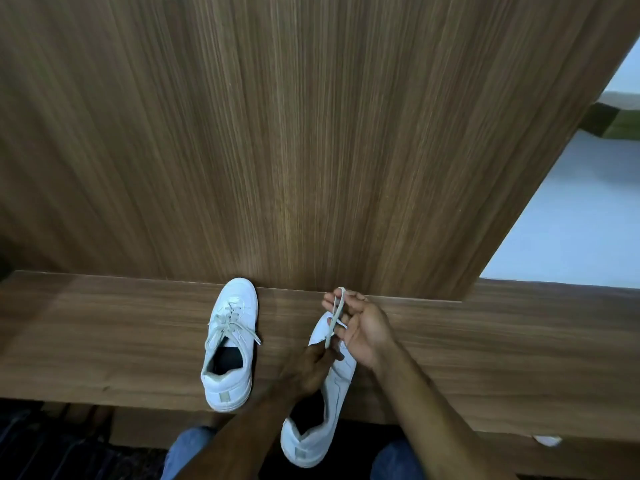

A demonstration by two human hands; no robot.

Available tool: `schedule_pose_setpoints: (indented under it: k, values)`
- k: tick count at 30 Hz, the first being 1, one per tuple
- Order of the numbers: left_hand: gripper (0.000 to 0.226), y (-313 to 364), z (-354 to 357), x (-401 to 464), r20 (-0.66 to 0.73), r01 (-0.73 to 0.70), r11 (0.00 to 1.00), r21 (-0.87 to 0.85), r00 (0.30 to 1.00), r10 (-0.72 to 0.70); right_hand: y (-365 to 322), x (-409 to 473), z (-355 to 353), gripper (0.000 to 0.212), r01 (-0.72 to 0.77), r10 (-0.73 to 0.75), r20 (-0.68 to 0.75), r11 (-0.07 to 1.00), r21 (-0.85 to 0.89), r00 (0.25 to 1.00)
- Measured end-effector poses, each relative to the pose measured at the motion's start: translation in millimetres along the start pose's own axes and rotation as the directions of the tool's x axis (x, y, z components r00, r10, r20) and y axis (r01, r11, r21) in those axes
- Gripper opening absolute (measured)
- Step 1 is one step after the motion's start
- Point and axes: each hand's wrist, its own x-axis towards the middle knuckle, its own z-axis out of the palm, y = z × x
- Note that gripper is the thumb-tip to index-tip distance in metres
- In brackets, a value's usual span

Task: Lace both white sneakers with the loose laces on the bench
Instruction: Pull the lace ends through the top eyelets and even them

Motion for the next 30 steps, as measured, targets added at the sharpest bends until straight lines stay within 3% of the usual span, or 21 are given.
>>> schedule_pose_setpoints:
  k: [2, 4, 8, 12, 14, 16, 19, 24, 26, 30]
  values:
    - [0.047, 0, 0, 0, -0.025, 0.067, 0.995, -0.073, 0.997, -0.069, 9, 6, -10, 0.024, 0.106, -0.113, -0.015, 0.962, -0.252, 0.993]
    - [0.048, 5, -3, -2, -0.01, 0.08, 0.989, -0.124, 0.997, -0.082, 24, 9, -26, 0.024, 0.135, -0.149, 0.016, 0.845, -0.518, 0.989]
    - [0.045, -1, -5, 3, 0.0, 0.025, 0.997, -0.071, 1.0, -0.025, 53, 7, -52, 0.028, 0.161, -0.13, 0.101, 0.654, -0.739, 0.986]
    - [0.058, -19, -1, 11, -0.002, 0.008, 0.998, -0.062, 1.0, -0.008, 60, 8, -71, 0.043, 0.228, -0.217, 0.121, 0.581, -0.782, 0.969]
    - [0.055, -20, 0, 11, -0.001, 0.021, 0.997, -0.073, 1.0, -0.021, 53, 4, -74, 0.035, 0.186, -0.214, 0.073, 0.575, -0.797, 0.974]
    - [0.049, -14, -1, 10, -0.001, 0.046, 0.988, -0.148, 0.999, -0.046, 41, -3, -76, 0.021, 0.116, -0.192, -0.021, 0.674, -0.729, 0.981]
    - [0.045, -7, -2, 8, -0.049, 0.086, 0.965, -0.25, 0.994, -0.101, 27, -12, -82, 0.011, -0.02, -0.051, -0.156, 0.906, -0.423, 0.986]
    - [0.049, -5, 2, 9, -0.098, 0.079, 0.955, -0.286, 0.989, -0.111, 22, -22, -94, 0.011, -0.07, 0.046, -0.214, 0.992, -0.108, 0.976]
    - [0.046, -4, 2, 9, -0.095, 0.064, 0.956, -0.286, 0.991, -0.094, 26, -24, -99, 0.009, -0.082, 0.044, -0.228, 0.983, -0.163, 0.973]
    - [0.044, -1, 1, 8, -0.09, 0.095, 0.947, -0.307, 0.988, -0.129, 37, -22, -105, 0.018, -0.038, -0.079, -0.169, 0.804, -0.593, 0.983]
